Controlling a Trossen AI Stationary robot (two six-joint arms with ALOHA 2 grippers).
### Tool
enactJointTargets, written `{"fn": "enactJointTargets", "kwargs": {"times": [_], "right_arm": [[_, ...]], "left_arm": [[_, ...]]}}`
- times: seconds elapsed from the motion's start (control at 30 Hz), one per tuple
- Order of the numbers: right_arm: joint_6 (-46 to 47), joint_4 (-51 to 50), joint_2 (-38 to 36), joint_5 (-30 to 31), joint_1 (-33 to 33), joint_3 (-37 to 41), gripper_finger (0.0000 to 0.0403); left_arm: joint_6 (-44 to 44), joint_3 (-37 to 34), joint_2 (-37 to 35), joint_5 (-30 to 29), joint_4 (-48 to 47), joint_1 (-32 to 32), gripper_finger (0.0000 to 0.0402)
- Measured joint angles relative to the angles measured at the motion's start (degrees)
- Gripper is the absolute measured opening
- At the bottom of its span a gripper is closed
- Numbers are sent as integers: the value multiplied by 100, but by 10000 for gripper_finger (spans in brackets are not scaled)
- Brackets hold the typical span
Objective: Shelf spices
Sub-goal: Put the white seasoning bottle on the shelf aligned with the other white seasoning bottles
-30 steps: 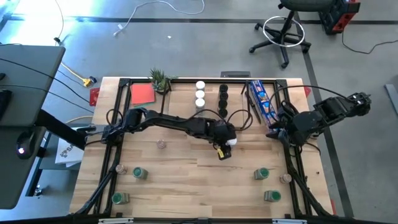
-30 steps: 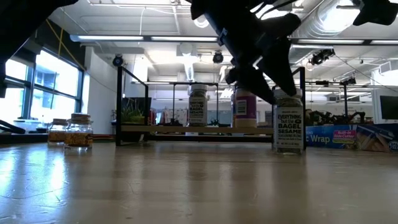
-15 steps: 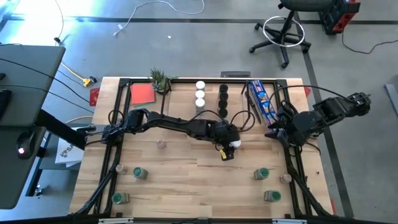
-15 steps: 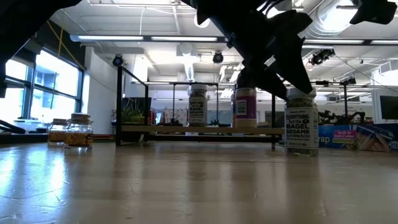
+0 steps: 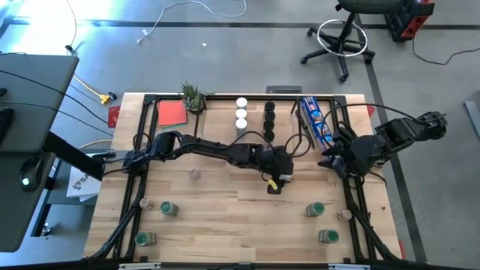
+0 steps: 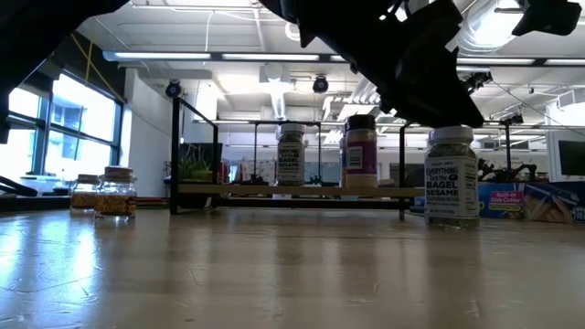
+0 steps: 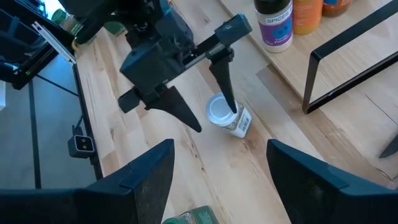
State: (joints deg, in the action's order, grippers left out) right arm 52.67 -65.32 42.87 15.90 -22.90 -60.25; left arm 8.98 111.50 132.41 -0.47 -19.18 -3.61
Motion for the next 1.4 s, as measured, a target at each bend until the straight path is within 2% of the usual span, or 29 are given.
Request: {"fn": "enactJointTargets", "kwargs": {"times": [0.43,0.67,0.97,1.07,1.2,1.4], "right_arm": [[43,7,0,-2,-2,0,249],[43,7,0,-2,-2,0,249],[-62,7,-2,-1,-2,0,249],[-62,7,0,0,-2,0,249],[-62,4,-2,13,-2,0,249],[-1,7,0,17,-2,-1,249]], "left_arm": [[163,0,-15,-3,-61,23,265],[163,270,-122,-618,-312,-118,265],[-49,337,-170,-599,-243,-75,265],[-127,337,-124,-404,-248,-12,268],[-191,330,-29,-79,-270,66,288],[-185,330,3,-20,-309,68,320]]}}
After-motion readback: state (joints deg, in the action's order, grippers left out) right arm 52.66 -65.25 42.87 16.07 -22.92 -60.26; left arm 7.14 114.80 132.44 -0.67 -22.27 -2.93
